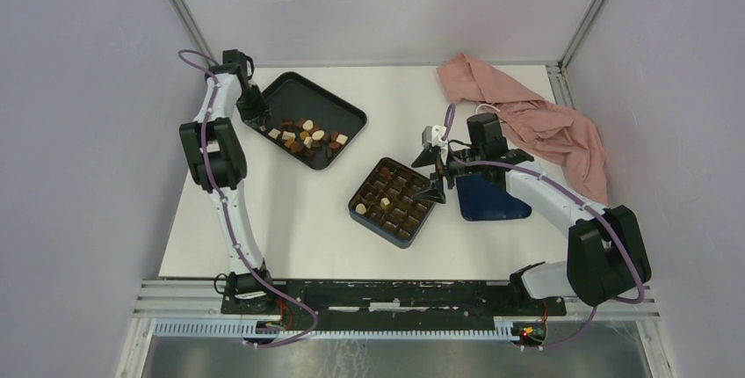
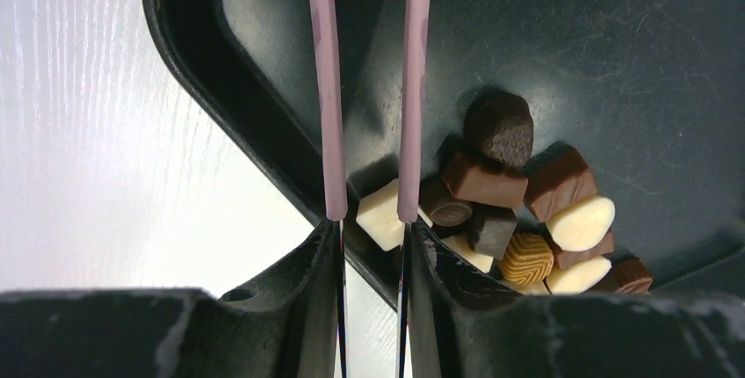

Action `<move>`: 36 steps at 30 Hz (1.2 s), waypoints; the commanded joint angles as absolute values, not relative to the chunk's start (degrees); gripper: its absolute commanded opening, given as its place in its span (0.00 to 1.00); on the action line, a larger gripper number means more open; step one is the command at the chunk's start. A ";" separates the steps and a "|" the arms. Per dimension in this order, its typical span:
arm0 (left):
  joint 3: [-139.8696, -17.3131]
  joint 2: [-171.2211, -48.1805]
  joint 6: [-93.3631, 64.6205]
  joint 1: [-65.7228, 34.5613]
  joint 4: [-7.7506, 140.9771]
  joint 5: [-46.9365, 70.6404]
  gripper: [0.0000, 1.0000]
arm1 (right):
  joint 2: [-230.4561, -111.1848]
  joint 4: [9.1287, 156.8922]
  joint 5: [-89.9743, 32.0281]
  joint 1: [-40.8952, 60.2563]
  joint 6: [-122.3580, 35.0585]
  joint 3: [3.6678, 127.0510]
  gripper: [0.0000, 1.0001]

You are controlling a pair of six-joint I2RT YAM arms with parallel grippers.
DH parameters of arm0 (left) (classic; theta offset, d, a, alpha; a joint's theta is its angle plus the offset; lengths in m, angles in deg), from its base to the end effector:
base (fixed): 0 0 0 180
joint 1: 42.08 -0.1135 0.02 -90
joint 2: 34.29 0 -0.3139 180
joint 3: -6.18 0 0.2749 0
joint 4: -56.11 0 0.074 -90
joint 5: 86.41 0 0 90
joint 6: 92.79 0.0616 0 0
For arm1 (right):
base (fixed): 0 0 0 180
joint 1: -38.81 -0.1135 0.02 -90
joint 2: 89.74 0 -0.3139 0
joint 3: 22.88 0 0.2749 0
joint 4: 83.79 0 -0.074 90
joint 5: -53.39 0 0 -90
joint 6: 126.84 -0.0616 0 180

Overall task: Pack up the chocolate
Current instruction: Pick up the fake chocolate from the plate.

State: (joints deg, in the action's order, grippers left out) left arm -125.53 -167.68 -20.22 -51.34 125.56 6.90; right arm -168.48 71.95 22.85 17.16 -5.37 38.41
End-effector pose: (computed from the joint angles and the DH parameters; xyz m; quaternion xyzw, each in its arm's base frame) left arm 0.5476 0.0857 0.2053 -0.2230 0.9605 -0.0401 0.1614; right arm 0.2589 0.1598 0.2689 -0.5358 0.6181 0.4205 0.3926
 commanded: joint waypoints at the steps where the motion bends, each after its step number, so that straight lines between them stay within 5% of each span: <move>1: -118.77 -157.74 -16.40 -51.64 121.03 8.76 0.07 | -168.35 71.91 22.43 17.04 -3.08 41.05 0.92; 18: -85.98 -130.68 -18.44 -50.06 103.91 29.38 0.02 | -164.63 71.06 17.60 17.97 6.39 38.49 0.92; 36: -54.42 -91.45 -27.05 -30.31 95.34 37.41 0.02 | -162.44 79.19 14.45 21.76 1.27 35.16 0.95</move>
